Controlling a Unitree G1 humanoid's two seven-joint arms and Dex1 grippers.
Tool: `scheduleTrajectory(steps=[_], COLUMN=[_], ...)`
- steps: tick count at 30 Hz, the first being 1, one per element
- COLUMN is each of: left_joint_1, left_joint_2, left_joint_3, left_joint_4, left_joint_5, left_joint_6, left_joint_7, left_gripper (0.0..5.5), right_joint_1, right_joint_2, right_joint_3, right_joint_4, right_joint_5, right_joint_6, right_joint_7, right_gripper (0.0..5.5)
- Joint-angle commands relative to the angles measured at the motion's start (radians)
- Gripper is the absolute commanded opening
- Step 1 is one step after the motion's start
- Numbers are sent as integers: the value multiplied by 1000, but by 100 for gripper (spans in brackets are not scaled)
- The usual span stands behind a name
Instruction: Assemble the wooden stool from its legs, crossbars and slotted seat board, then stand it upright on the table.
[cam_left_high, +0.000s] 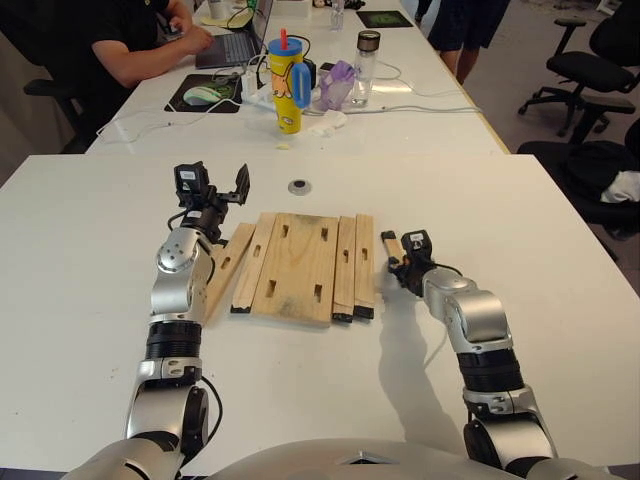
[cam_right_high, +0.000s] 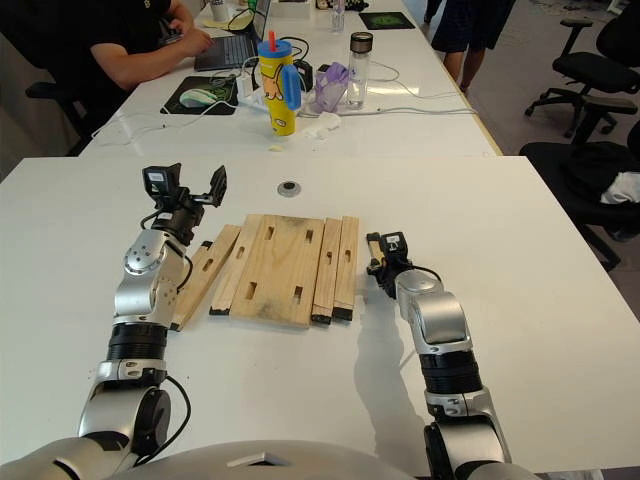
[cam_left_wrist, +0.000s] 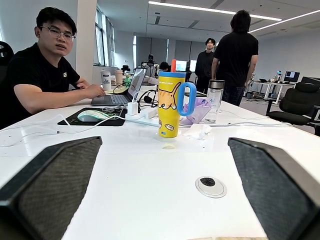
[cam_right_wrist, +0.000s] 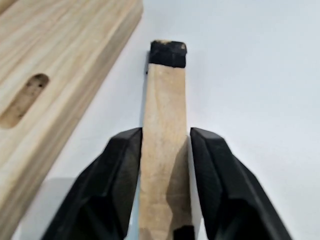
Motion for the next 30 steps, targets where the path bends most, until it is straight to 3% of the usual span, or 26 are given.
scheduleTrajectory(steps=[1, 5, 9, 16, 24, 30], left_joint_1=[-42, -67, -84, -116, -128, -132], left_joint_2=[-9, -39, -70, -100, -98, -92], left_joint_3=[22, 23, 33, 102, 100, 108], left_joint_4=[-10, -81, -180, -242, -263, -262], left_joint_5=[-66, -254, -479, -725, -782, -792], left_joint_6=[64, 258, 492, 708, 770, 777], left_joint_7=[-24, -135, -198, -158, -145, -132], left_gripper=[468, 468, 468, 468, 468, 388], right_joint_1=[39, 10, -12, 21, 42, 33], right_joint_2=[-2, 33, 62, 71, 65, 57], right_joint_3=[-42, -108, -70, 30, 57, 67], right_joint_4=[81, -10, -79, -135, -155, -143], right_joint_5=[-7, 56, 140, 212, 214, 185], right_joint_6=[-90, -414, -593, -707, -749, -771], right_joint_7=[1, 65, 218, 406, 449, 444], right_gripper=[132, 132, 132, 132, 132, 132])
